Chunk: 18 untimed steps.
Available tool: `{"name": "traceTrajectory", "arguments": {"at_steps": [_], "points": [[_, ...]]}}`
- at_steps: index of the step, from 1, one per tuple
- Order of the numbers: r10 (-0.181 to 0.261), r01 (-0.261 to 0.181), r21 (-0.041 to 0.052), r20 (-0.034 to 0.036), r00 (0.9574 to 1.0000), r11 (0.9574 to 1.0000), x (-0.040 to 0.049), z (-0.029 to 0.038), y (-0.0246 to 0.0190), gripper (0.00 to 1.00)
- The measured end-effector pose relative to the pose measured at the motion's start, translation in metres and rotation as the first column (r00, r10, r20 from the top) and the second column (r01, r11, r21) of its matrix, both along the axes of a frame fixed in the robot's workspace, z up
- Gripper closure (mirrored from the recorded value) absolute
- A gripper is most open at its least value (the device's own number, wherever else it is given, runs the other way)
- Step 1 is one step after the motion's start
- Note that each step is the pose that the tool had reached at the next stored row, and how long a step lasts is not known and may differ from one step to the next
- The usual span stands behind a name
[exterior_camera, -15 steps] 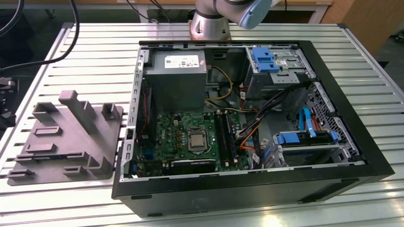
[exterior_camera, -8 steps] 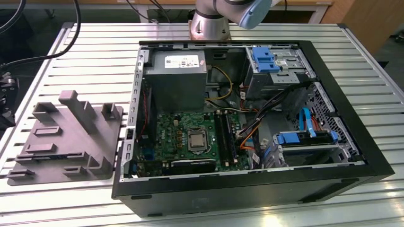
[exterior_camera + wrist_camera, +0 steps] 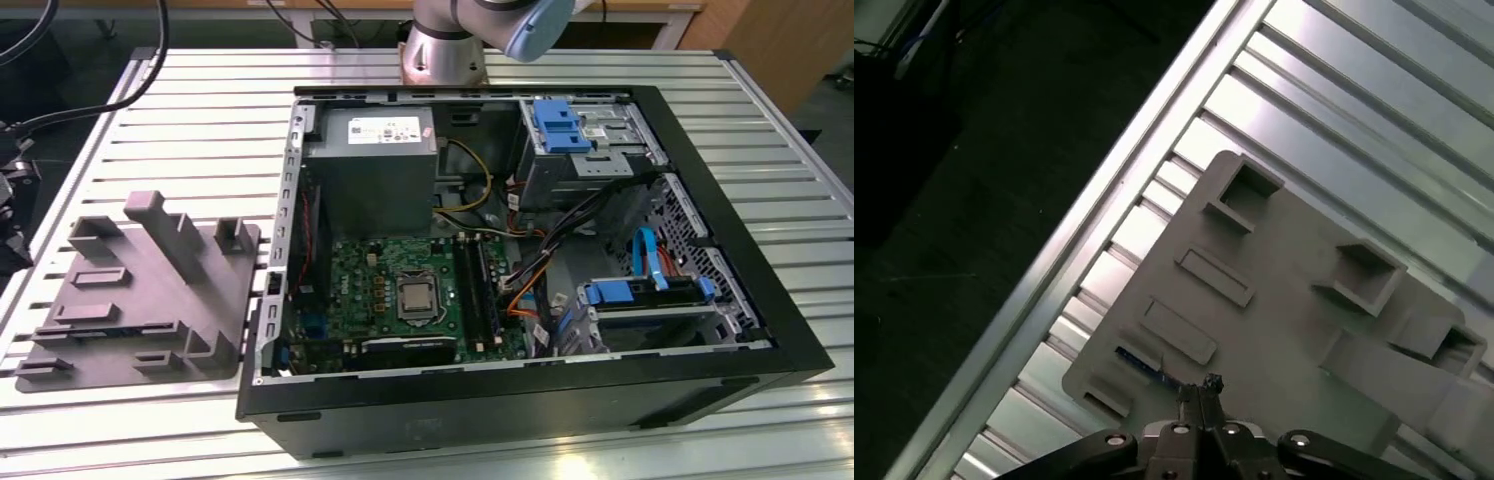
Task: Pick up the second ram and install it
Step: 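Pick up the second ram and move it above second insertion slot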
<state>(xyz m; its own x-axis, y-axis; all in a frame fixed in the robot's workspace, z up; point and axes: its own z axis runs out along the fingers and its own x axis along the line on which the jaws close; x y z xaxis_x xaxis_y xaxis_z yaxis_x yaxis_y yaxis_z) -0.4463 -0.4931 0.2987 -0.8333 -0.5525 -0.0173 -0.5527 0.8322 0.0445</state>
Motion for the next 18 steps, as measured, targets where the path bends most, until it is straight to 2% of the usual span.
{"name": "traceTrajectory", "arguments": {"at_steps": [4, 7, 9, 12, 15, 18], "points": [[0.073, -0.073, -0.0001, 0.0, 0.9973, 0.9973, 0.0, -0.0005, 0.0, 0.89], [0.127, -0.127, 0.0, 0.0, 0.9919, 0.9919, 0.0, -0.0008, 0.0, 0.89], [0.163, -0.163, 0.0, 0.0001, 0.9867, 0.9867, 0.0, -0.0011, 0.0, 0.89], [0.217, -0.217, 0.0, 0.0001, 0.9762, 0.9762, 0.0, -0.0013, 0.0, 0.89], [0.267, -0.267, 0.0, 0.0001, 0.9638, 0.9638, 0.0, -0.0014, 0.0, 0.89], [0.32, -0.32, 0.0, 0.0, 0.9475, 0.9475, 0.0, -0.0016, 0.0, 0.89]]}}
